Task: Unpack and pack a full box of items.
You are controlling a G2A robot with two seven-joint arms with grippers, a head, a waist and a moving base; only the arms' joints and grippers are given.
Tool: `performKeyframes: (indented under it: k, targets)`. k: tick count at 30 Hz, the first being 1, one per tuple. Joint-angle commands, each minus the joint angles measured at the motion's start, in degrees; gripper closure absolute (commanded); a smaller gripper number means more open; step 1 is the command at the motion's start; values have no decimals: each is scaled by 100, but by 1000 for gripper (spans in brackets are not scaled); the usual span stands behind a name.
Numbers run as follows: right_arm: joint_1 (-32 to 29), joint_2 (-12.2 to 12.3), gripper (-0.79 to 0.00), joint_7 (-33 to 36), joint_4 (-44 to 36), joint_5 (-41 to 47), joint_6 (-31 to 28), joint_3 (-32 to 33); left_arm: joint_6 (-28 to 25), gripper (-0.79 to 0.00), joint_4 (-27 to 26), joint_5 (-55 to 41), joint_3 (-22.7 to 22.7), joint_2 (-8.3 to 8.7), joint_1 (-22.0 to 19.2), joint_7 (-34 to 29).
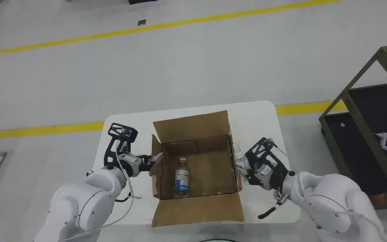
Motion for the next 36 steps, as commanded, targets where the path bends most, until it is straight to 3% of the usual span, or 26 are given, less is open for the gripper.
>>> performKeyframes:
  k: [1,5,10,18,25,36]
  targets:
    - [132,-4,0,-1,69,-261,51,-233,0,-785,0,0,0,0,0,0]
    - [174,-2,0,22,23,-164,169,-307,0,-785,0,0,0,0,0,0]
    - [-76,50,0,200,-569,406,151,235,0,-785,0,0,0,0,0,0]
    - [-329,112,0,-9,-627,960,-276,714,-63,-785,54,31,-47,5,80,128]
    - [-350,97,0,-200,-564,540,257,44,47,-785,4,121,-468,29,376,253]
    - [730,-58,0,-519,640,-114,1187,-1377,140,-785,44,163,-574,31,495,284]
